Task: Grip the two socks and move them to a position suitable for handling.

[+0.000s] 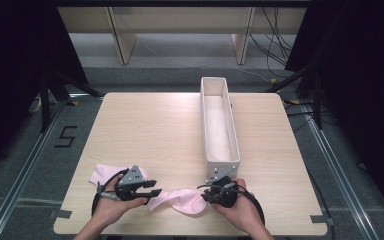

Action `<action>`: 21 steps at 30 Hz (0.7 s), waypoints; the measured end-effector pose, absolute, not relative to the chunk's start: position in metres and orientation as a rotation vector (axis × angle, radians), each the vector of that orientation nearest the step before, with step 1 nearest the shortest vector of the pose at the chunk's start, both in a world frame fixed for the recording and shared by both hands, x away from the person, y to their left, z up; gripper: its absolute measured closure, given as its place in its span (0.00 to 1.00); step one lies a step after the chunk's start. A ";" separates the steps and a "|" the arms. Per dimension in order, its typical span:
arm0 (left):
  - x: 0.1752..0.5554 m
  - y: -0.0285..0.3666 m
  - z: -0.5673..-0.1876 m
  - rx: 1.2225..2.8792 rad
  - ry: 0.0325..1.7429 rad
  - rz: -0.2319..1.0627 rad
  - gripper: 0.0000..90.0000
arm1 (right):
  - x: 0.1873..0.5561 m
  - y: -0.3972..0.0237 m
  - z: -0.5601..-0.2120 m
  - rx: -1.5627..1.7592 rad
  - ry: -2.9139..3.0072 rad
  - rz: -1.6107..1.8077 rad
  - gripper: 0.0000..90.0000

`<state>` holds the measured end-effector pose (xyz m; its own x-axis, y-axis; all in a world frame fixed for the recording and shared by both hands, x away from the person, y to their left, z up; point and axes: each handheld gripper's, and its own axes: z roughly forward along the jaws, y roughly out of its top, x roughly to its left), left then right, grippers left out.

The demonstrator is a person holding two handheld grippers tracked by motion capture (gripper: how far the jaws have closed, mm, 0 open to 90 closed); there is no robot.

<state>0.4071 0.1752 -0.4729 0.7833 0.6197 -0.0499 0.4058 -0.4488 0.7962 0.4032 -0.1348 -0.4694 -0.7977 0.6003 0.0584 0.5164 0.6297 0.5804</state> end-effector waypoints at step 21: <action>0.420 0.153 -0.494 2.271 0.699 0.403 0.67 | 0.375 -0.116 -0.475 0.947 2.698 0.833 0.76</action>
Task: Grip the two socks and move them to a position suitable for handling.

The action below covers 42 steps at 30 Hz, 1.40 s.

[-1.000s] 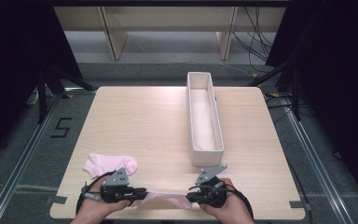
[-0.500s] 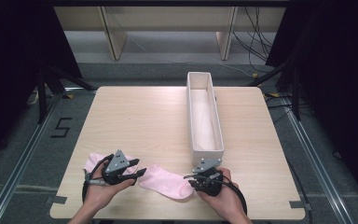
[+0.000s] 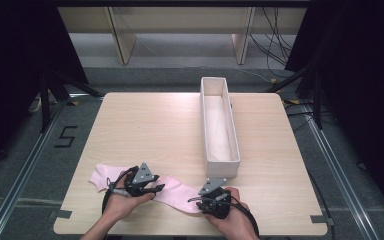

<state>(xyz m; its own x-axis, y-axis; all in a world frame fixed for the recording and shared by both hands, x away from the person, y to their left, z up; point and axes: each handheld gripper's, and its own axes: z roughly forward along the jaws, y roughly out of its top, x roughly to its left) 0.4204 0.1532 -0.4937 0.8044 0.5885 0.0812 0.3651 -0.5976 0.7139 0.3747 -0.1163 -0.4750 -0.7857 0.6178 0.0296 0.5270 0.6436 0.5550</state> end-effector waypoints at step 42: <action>0.397 0.312 -0.493 2.295 0.952 0.653 0.58 | 0.370 -0.139 -0.459 0.891 2.582 0.918 0.66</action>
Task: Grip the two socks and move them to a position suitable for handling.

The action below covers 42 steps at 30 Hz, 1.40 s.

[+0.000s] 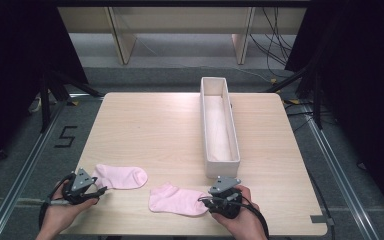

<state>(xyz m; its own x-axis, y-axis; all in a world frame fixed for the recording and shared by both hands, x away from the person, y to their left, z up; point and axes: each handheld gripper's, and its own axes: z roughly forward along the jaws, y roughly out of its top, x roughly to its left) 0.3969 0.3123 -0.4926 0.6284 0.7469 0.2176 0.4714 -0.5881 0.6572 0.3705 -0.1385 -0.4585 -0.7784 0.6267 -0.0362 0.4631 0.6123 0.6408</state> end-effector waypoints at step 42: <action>0.392 0.276 -0.415 2.223 0.944 0.424 0.95 | 0.370 -0.122 -0.447 0.835 2.586 0.980 0.65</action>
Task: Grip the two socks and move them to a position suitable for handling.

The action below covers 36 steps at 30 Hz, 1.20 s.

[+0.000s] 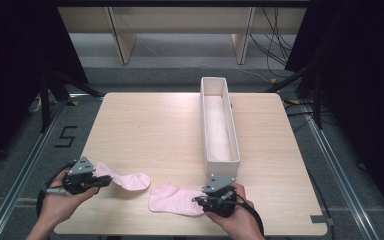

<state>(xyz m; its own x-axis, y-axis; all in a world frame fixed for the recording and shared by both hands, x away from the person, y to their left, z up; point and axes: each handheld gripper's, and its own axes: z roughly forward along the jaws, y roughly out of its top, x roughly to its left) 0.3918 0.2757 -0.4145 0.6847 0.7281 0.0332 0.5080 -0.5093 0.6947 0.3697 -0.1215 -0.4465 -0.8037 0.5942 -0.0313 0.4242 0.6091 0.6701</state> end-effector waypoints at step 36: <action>0.389 0.158 -0.349 2.110 0.727 0.402 0.96 | 0.352 -0.063 -0.445 0.571 2.505 1.228 0.46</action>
